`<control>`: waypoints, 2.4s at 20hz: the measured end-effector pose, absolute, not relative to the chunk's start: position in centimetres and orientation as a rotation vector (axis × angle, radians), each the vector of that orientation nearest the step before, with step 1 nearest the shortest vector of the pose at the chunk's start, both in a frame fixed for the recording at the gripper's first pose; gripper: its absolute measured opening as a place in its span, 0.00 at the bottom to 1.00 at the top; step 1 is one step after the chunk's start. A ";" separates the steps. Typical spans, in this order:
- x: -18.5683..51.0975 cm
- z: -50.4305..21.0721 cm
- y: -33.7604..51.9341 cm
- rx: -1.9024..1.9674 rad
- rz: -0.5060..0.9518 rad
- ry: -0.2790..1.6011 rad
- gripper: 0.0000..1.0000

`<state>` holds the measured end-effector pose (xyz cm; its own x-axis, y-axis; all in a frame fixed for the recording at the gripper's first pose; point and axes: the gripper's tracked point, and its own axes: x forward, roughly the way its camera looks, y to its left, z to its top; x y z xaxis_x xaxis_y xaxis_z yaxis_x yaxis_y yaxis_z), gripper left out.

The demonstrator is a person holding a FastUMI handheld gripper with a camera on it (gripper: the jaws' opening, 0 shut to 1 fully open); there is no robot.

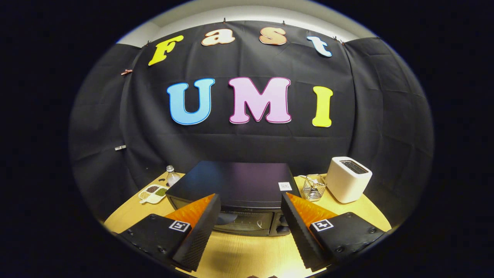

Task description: Open the toaster oven, put the food inside, and close the toaster oven door.

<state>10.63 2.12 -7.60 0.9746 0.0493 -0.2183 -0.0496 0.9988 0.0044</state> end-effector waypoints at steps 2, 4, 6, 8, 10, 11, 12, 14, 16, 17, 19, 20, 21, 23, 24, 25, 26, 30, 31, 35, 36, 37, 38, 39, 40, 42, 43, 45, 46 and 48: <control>11.7 -8.2 2.5 -0.005 0.049 0.228 0.98; 12.6 -8.8 3.1 0.012 0.053 0.241 0.98; 13.2 -9.7 4.1 0.016 0.065 0.261 0.98; 13.5 -10.6 5.6 0.000 0.090 0.273 0.99; 13.8 -11.5 7.1 -0.024 0.114 0.279 0.99; 14.1 -12.1 7.7 -0.032 0.121 0.290 0.99; 14.4 -12.9 8.3 -0.032 0.128 0.303 0.99; 14.9 -14.1 9.1 -0.029 0.130 0.326 0.99; 15.4 -15.3 9.4 -0.037 0.117 0.352 0.99; 15.1 -15.3 9.5 -0.040 0.104 0.346 0.98; 15.0 -16.9 10.8 -0.047 0.133 0.370 0.96; 14.8 -15.9 11.3 -0.043 0.140 0.336 0.97; 14.9 -15.8 11.3 -0.053 0.138 0.333 0.97; 14.9 -16.2 11.0 -0.021 0.130 0.338 0.98; 15.1 -16.7 10.9 -0.001 0.124 0.348 0.97; 15.0 -16.5 10.9 0.005 0.119 0.346 0.97; 15.2 -16.5 11.0 0.004 0.112 0.350 0.97; 15.1 -16.5 11.0 0.001 0.089 0.325 0.97; 15.0 -16.6 11.0 -0.007 0.091 0.316 0.97; 13.5 -17.1 10.9 -0.007 0.104 0.328 0.97; 13.0 -17.2 11.0 -0.010 0.106 0.329 0.97; 12.5 -17.3 11.1 -0.016 0.108 0.331 0.97; 11.8 -17.5 11.1 -0.022 0.112 0.334 0.97; 11.3 -17.7 11.1 -0.029 0.116 0.339 0.97; 10.6 -18.1 11.2 -0.040 0.124 0.344 0.97; 9.6 -18.8 11.2 -0.066 0.141 0.354 0.97; 8.8 -19.2 11.2 -0.083 0.150 0.363 0.97; 7.8 -19.9 11.1 -0.090 0.162 0.376 0.97; 7.6 -20.3 11.1 -0.078 0.164 0.388 0.97; 6.5 -21.2 11.1 -0.055 0.169 0.417 0.97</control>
